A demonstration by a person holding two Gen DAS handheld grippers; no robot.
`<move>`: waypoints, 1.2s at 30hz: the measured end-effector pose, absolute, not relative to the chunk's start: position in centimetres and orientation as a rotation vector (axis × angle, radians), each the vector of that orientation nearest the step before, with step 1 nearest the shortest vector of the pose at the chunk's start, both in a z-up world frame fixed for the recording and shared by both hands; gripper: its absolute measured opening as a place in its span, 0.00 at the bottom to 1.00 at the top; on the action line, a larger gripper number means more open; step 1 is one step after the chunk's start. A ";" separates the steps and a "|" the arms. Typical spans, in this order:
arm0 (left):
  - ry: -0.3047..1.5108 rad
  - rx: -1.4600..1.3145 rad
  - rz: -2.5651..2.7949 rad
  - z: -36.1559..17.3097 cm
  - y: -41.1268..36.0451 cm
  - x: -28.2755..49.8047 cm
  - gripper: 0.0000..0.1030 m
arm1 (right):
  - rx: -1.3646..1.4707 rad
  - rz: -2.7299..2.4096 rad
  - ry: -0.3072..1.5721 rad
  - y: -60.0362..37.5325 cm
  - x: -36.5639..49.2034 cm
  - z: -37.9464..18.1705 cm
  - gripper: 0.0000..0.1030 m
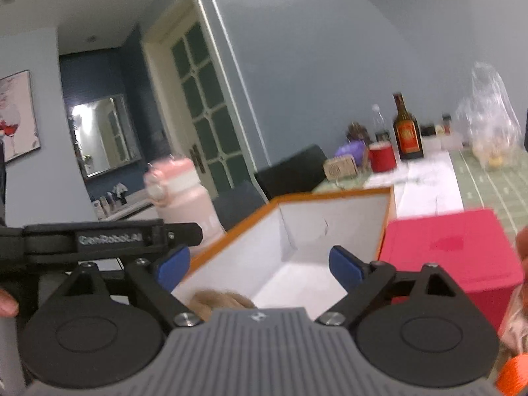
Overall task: Organize soft objects
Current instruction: 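Grasp the white plastic bag with the right tool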
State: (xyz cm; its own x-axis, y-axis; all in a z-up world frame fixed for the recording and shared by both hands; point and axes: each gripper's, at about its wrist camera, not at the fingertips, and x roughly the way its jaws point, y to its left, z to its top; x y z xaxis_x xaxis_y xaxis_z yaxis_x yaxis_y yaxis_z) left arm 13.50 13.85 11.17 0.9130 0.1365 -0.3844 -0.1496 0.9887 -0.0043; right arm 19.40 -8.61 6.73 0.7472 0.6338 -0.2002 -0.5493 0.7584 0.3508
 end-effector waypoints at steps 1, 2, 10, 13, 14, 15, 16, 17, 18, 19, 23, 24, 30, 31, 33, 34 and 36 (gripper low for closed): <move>0.377 -0.016 0.144 11.5 13.6 13.2 0.95 | 0.281 0.644 0.308 -8.9 19.0 7.0 0.91; 0.358 0.001 0.135 11.7 13.2 12.6 0.97 | 0.282 0.628 0.297 -9.2 18.5 7.3 0.94; 0.304 -0.045 0.042 13.4 11.8 11.1 0.97 | 0.201 0.461 0.223 -11.3 14.4 9.1 0.96; 0.290 -0.024 0.019 13.6 10.9 10.8 0.97 | 0.165 0.354 0.212 -12.1 12.8 9.3 0.97; 0.287 -0.019 0.013 13.6 10.6 10.6 0.97 | 0.150 0.317 0.213 -12.4 12.3 9.3 0.97; 0.284 -0.016 0.002 13.6 10.3 10.4 0.97 | 0.136 0.279 0.217 -12.8 11.9 9.2 0.97; 0.281 -0.015 -0.010 13.5 10.0 10.1 0.97 | 0.124 0.249 0.223 -13.2 11.5 9.2 0.97; 0.277 -0.014 -0.030 13.5 9.6 9.8 0.97 | 0.122 0.206 0.229 -13.9 10.9 9.0 0.97; 0.274 -0.014 -0.053 13.4 9.5 9.5 0.97 | 0.132 0.167 0.228 -14.5 10.4 8.7 0.97; 0.272 -0.016 -0.080 13.3 9.2 9.1 0.97 | 0.144 0.129 0.225 -15.3 9.9 8.3 0.97; 0.294 -0.017 -0.175 13.0 7.6 8.1 0.97 | 0.106 0.004 0.254 -17.7 8.4 6.9 0.97; 0.295 -0.010 -0.195 12.9 7.1 7.8 0.97 | 0.090 -0.035 0.252 -18.2 8.1 6.7 0.97; 0.211 0.021 -0.270 11.3 4.0 3.6 0.97 | 0.013 -0.211 0.304 -21.2 7.5 4.4 0.97; 0.206 0.015 -0.265 10.9 3.4 3.0 0.97 | 0.013 -0.220 0.316 -21.9 7.4 4.1 0.97; 0.195 0.001 -0.278 10.0 2.1 1.8 0.97 | 0.030 -0.243 0.337 -23.4 7.5 3.5 0.97; 0.193 -0.004 -0.290 9.4 1.4 1.4 0.97 | 0.041 -0.257 0.343 -23.8 7.4 3.4 0.97; 0.204 -0.017 -0.309 8.2 -0.1 1.4 0.97 | 0.066 -0.275 0.347 -25.0 7.2 3.0 0.97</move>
